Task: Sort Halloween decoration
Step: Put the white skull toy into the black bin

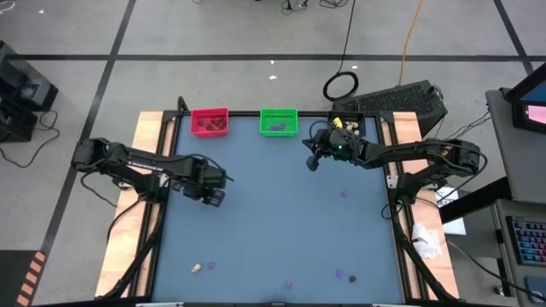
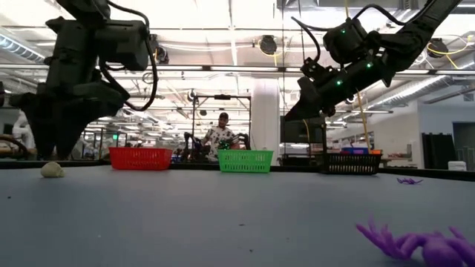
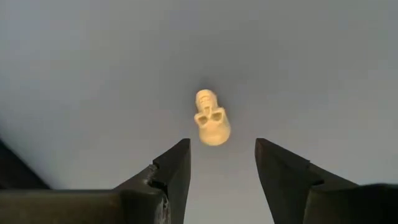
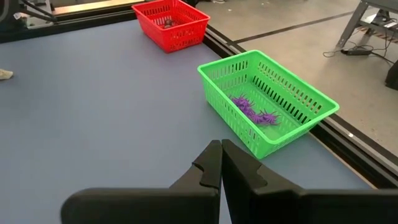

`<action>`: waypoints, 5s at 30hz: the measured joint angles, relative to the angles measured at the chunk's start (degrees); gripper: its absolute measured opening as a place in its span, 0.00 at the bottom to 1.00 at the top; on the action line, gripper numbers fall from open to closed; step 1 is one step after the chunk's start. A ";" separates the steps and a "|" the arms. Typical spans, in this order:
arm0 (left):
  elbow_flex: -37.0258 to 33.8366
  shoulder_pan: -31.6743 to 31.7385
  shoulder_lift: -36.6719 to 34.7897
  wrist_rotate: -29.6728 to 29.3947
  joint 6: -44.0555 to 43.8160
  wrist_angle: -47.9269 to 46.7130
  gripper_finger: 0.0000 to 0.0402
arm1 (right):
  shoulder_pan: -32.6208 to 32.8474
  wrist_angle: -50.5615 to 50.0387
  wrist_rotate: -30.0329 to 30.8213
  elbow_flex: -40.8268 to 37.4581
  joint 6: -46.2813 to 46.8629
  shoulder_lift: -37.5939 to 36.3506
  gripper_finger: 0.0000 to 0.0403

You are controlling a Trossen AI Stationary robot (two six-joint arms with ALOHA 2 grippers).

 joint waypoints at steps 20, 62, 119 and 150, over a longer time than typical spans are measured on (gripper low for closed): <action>-3.28 0.00 0.00 -0.58 -3.83 4.34 0.26 | 0.00 -0.04 0.00 0.00 0.12 0.00 0.00; -3.92 -2.73 0.16 -3.22 -7.79 7.57 0.25 | 0.02 -0.24 0.00 0.07 0.12 0.00 0.00; 19.72 24.28 28.19 27.57 49.12 69.47 0.12 | 7.65 -23.44 14.12 0.09 -2.97 -15.40 0.00; 76.60 22.05 65.37 1.61 58.25 58.04 0.12 | 11.84 -33.86 21.55 0.09 -2.46 -31.28 0.00</action>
